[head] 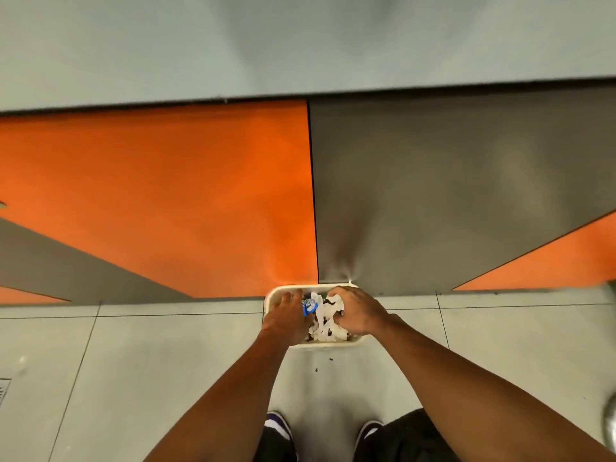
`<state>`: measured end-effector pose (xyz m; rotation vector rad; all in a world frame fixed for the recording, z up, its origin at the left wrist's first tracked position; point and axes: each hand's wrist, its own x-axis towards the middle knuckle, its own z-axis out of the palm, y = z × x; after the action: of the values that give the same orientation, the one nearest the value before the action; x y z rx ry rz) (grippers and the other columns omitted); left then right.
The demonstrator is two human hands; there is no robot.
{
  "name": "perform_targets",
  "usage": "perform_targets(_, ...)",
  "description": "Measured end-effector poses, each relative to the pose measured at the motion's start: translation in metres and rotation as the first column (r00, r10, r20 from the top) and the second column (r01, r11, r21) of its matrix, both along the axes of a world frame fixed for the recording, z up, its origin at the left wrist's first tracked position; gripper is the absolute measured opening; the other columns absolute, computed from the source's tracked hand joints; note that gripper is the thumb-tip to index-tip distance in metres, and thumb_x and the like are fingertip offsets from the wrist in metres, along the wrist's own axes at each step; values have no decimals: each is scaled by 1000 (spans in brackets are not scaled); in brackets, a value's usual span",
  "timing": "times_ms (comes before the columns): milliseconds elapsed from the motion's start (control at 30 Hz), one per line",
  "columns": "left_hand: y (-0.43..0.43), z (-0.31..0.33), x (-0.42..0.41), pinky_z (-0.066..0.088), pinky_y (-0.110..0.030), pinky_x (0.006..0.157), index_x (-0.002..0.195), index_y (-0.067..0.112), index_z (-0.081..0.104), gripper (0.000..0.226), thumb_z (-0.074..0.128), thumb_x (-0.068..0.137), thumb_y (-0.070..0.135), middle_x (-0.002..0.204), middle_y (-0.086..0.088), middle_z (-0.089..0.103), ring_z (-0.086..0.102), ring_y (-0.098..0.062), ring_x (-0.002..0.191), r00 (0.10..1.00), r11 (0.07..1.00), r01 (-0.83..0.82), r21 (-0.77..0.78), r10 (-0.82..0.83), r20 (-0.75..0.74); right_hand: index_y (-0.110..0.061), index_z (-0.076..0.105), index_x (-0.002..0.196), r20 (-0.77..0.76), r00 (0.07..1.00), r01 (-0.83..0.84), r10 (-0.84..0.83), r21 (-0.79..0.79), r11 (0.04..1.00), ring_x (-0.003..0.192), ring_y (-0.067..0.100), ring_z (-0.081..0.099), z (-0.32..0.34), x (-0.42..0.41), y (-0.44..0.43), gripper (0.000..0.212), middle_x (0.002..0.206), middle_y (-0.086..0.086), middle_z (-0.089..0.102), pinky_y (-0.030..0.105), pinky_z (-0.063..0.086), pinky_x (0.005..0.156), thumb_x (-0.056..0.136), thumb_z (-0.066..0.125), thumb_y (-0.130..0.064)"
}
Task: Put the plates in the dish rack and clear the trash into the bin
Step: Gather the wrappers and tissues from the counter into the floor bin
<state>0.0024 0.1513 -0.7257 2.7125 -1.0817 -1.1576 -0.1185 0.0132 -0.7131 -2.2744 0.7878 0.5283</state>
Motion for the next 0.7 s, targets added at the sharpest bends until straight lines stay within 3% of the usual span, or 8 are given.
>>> perform_targets(267,14,110,-10,43,-44,108,154,18,28,63,50,99,41,155,-9,36,46,-33,136,990,991,-124,-54,120,-74,-29,58,138,-5,999,40,-39,66,997,127,24,58,103,-3,7,50,144,1,59,30,47,103,92,61,-10)
perform_targets(400,19,194,-29,46,-35,99,143,19,44,47,55,99,33,141,-8,52,56,-31,124,971,959,-219,-181,196,-134,-26,59,135,40,993,104,-112,165,981,117,22,63,179,-13,19,43,138,2,63,29,52,94,95,61,-11)
perform_targets(500,23,271,-45,50,-32,92,128,23,57,29,54,101,32,124,-2,66,64,-25,109,942,889,-329,-317,286,-174,-27,61,127,106,974,175,-199,202,964,112,21,64,254,-25,26,34,130,-1,67,26,51,87,97,61,-13)
perform_targets(600,32,348,-61,56,-33,79,109,26,64,14,55,101,30,93,10,71,68,-16,88,920,798,-392,-458,334,-205,-25,63,126,195,928,262,-319,268,927,104,17,67,334,-42,36,30,116,-1,70,22,51,82,98,61,-14)
perform_targets(700,37,426,-73,57,-33,78,111,26,67,16,54,102,32,91,15,71,67,-5,84,910,711,-412,-570,358,-211,-26,65,121,300,868,296,-395,327,898,98,8,67,417,-56,43,24,110,-5,70,16,50,81,99,61,-16)
